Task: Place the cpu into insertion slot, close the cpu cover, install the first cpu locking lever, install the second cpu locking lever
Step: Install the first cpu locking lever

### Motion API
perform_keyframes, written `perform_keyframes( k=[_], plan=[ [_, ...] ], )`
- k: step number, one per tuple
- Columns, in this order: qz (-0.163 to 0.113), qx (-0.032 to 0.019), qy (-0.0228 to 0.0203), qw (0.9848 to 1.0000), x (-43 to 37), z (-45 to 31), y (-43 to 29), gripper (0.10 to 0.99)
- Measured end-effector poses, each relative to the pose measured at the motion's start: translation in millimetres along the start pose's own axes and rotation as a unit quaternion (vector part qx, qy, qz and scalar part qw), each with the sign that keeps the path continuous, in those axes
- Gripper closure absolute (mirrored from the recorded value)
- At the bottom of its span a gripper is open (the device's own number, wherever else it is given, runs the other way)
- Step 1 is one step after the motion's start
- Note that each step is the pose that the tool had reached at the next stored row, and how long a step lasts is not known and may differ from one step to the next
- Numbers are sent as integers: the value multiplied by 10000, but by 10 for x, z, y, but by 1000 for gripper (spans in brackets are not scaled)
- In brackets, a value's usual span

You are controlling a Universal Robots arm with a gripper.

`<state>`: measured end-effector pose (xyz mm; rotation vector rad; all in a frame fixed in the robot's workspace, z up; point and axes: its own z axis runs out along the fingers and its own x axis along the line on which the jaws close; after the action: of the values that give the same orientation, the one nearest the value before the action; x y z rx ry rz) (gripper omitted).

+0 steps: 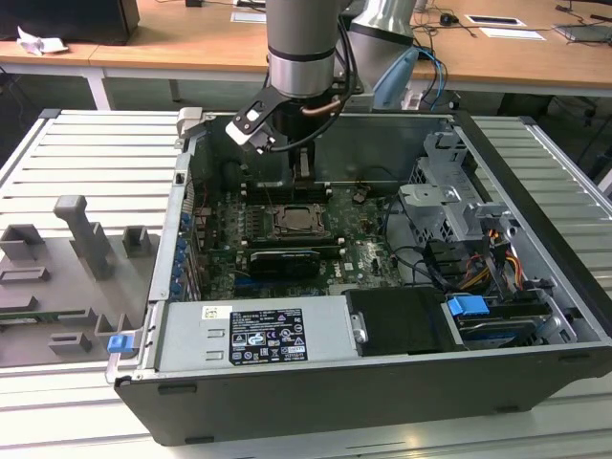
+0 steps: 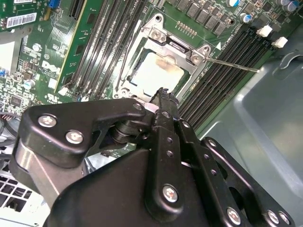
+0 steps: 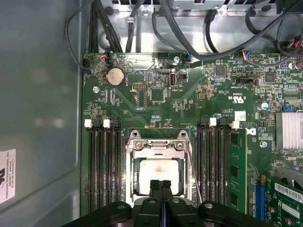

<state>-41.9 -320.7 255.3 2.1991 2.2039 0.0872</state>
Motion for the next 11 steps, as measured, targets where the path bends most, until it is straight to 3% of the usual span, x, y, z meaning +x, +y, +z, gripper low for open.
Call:
perform_keyframes(
  k=[11],
  plan=[
    [0,0,0,10000,1,-39,2,980]
  ],
)
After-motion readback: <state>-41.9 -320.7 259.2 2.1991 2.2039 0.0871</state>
